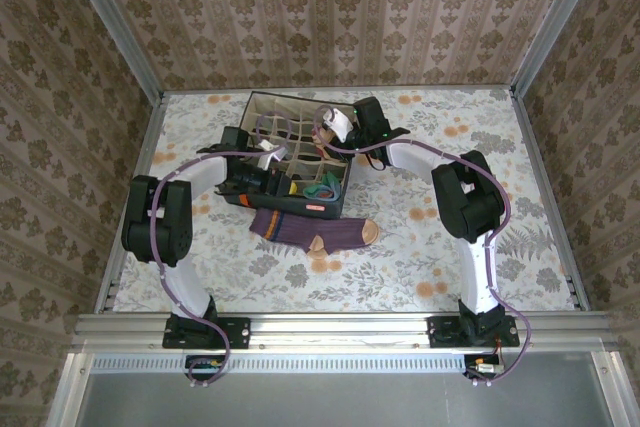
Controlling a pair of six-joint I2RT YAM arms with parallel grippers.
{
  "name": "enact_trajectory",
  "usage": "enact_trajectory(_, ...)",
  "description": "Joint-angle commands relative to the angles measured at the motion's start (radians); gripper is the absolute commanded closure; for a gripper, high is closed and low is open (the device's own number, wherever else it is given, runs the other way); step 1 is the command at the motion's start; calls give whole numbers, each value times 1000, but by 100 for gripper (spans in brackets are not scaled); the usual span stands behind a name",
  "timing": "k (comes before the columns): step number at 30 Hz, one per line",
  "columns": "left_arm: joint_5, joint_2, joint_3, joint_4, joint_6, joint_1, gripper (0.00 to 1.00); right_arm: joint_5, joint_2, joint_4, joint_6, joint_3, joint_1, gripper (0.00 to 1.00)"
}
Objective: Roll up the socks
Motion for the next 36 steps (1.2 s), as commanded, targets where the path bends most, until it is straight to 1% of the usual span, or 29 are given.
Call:
enact_trajectory(1, 7, -22, -39, -33, 23, 14, 79, -53, -15, -17, -25, -9, -24, 99)
enact_trajectory(4, 45, -71, -64, 72, 2, 14, 66, -126, -10, -42, -21, -4, -23, 99)
enact_trajectory(7, 75, -112, -63, 164, -19, 14, 56, -175, -6, -51, -18, -4, -24, 99)
enact_trajectory(11, 115, -135, -19, 234, -31, 14, 52, -230, -37, 15, 16, -42, -28, 100)
enact_trajectory(14, 140, -151, -3, 288, 8, 13, 51, -300, -49, 1, 22, -23, -33, 100)
enact_trajectory(19, 174, -164, 17, 300, 164, 21, 50, -373, -63, -90, 14, 40, -36, 100)
enact_trajectory(23, 175, -187, 39, 255, 324, 24, 50, -437, -79, -150, 12, 77, -46, 100)
enact_trajectory(26, 190, -224, 42, 221, 499, 25, 44, -472, -101, -187, 10, 97, -50, 100)
enact_trajectory(28, 194, -246, 50, 200, 595, 24, 36, -511, -120, -212, -10, 107, -51, 100)
enact_trajectory(31, 204, -260, 102, 106, 722, 23, 31, -573, -140, -254, -34, 122, -51, 100)
enact_trajectory(33, 214, -252, 161, 0, 810, 16, 29, -624, -145, -308, -43, 153, -53, 100)
enact_trajectory(36, 198, -231, 239, -137, 906, 1, 28, -711, -141, -380, -43, 200, -54, 100)
